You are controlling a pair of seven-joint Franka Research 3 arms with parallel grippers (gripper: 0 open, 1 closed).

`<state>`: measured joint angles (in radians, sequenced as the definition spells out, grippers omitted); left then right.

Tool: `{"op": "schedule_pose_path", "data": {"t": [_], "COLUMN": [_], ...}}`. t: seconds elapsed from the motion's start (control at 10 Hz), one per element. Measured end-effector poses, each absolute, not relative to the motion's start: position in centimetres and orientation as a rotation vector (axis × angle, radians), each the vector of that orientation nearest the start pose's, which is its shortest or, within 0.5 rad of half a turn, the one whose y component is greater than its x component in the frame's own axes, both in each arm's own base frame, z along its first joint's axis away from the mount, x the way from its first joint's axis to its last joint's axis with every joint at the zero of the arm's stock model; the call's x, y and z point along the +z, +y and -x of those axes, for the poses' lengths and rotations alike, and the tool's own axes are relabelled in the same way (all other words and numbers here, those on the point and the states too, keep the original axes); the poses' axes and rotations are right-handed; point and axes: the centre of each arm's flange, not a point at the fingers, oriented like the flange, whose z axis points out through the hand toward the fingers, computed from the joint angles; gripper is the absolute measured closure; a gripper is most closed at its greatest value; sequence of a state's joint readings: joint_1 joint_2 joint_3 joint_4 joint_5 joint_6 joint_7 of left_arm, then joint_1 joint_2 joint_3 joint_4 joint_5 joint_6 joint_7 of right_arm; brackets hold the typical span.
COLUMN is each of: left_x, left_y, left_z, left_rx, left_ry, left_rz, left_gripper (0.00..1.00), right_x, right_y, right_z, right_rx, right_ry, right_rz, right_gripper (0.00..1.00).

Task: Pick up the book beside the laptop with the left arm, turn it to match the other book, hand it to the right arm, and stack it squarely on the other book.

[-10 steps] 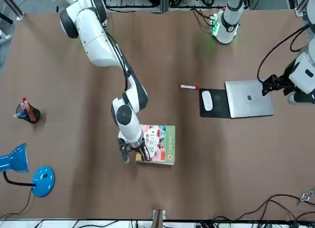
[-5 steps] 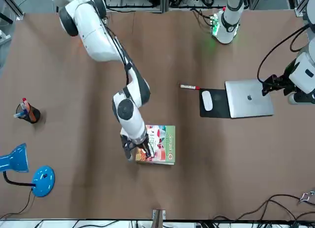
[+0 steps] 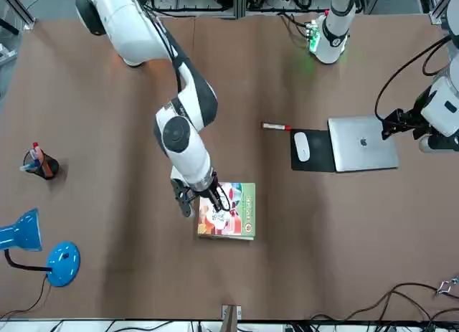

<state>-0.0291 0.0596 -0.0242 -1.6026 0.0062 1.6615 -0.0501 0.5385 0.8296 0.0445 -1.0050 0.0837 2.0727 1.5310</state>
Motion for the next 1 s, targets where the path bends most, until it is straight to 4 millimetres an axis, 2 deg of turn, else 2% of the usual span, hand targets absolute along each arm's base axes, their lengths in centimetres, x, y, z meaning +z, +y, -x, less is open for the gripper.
{"op": "schedule_pose_path", "data": {"t": [0.2,0.3,0.4,0.5,0.7,0.8,0.9,1.0], "left_x": [58.4,58.3,58.3,58.2,58.2,58.2,58.2,58.2], "left_y": [-3.0,-3.0,-3.0,-3.0,-2.9,-2.9,-2.9,-2.9], "left_z": [-57.8,-57.8,-57.9,-57.9,-57.9,-57.9,-57.9,-57.9], "left_rx": [0.001,0.001,0.003,0.004,0.005,0.005,0.005,0.006], "left_ry": [0.005,0.005,0.005,0.005,0.004,0.004,0.003,0.003], "left_rz": [3.137,3.137,3.137,3.137,3.137,3.137,3.137,3.137], "left_gripper": [0.00,0.00,0.00,0.00,0.00,0.00,0.00,0.00], "right_x": [41.4,42.9,43.6,44.0,45.7,47.2,49.4,52.1], "right_y": [38.3,35.1,30.9,25.9,14.2,8.6,3.9,0.6], "right_z": [-68.9,-70.1,-71.3,-72.5,-74.4,-74.6,-74.1,-72.9], "right_rx": [-0.098,-0.128,-0.129,-0.109,-0.094,-0.109,-0.124,-0.125], "right_ry": [1.220,1.116,1.025,0.906,0.706,0.605,0.505,0.425], "right_rz": [2.580,2.638,2.711,2.802,2.907,2.939,2.966,2.990], "right_gripper": [0.09,0.01,0.01,0.01,0.01,0.01,0.01,0.01]}}
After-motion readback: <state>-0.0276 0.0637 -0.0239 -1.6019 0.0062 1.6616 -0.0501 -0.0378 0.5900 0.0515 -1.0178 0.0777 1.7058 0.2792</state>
